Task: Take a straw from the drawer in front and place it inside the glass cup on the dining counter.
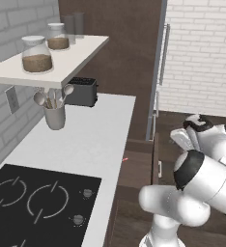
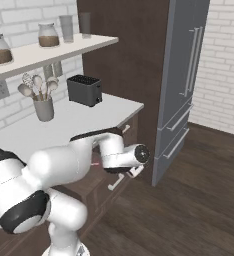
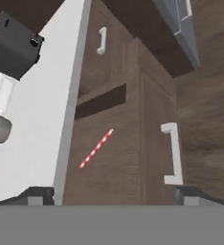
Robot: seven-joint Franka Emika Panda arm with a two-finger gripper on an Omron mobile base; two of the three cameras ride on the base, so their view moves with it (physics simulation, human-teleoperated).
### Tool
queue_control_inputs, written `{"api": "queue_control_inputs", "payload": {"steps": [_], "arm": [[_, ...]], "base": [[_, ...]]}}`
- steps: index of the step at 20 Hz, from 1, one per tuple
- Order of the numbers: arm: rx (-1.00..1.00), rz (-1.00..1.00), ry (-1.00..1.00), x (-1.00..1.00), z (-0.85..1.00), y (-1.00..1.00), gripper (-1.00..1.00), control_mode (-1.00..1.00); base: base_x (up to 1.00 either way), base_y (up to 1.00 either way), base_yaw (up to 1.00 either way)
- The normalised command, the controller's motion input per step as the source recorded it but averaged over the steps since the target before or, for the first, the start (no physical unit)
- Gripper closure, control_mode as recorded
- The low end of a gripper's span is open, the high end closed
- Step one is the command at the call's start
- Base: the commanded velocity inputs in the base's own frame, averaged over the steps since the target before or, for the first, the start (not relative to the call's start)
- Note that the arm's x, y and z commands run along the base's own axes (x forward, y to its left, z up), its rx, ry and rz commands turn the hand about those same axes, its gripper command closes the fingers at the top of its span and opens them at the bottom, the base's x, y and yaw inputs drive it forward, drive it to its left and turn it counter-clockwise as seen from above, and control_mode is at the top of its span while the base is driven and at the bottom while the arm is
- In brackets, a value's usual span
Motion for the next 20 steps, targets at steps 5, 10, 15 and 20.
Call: {"api": "queue_control_inputs", "payload": {"steps": [5, 10, 15, 20], "arm": [[-0.36, 0.14, 0.21, 0.52, 0.14, 0.50, -1.00, -1.00], [-0.21, 0.22, 0.28, 0.41, -0.01, 0.44, -1.00, -1.00], [-0.10, 0.26, 0.10, 0.21, -0.15, 0.19, -1.00, -1.00], [0.00, 0.12, 0.02, 0.00, -0.19, 0.00, -1.00, -1.00]], "base": [[0.00, 0.00, 0.00], [0.00, 0.00, 0.00], [0.00, 0.00, 0.00], [0.00, 0.00, 0.00]]}}
